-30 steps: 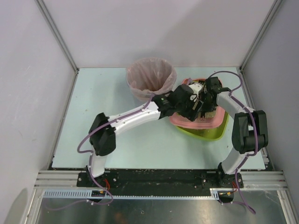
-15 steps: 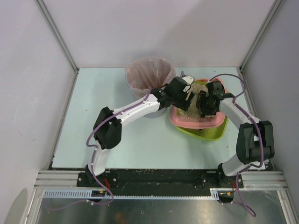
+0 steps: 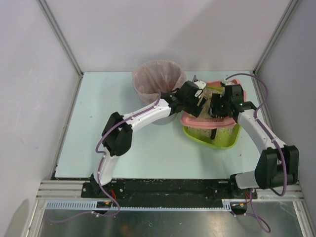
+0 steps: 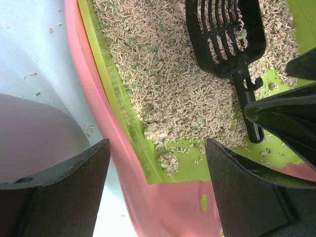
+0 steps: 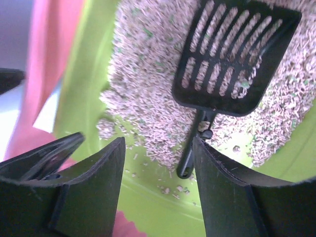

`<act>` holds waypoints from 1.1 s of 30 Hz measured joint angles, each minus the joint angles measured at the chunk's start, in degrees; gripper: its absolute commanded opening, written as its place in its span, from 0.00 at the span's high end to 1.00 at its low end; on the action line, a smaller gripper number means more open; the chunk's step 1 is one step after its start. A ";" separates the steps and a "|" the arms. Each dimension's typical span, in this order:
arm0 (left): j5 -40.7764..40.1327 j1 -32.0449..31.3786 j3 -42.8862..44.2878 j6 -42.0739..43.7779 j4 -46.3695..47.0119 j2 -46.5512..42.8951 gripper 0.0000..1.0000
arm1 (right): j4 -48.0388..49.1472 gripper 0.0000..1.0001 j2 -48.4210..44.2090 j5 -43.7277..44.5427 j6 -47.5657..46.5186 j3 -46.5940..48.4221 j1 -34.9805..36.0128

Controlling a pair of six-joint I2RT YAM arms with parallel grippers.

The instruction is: Clean the litter box

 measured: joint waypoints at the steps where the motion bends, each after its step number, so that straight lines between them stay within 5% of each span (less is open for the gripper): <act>1: -0.04 -0.02 -0.02 0.13 0.00 0.00 0.18 | 0.59 0.37 -1.11 -0.50 0.17 0.00 0.04; 19: -4.26 -4.26 -4.22 1.31 1.38 0.00 0.18 | 3.48 0.36 -6.45 1.73 1.27 -9.33 -0.83; 33: -5.29 -4.17 -5.62 0.20 3.45 -0.04 0.18 | 3.54 0.33 -24.28 0.70 2.82 -10.47 -3.80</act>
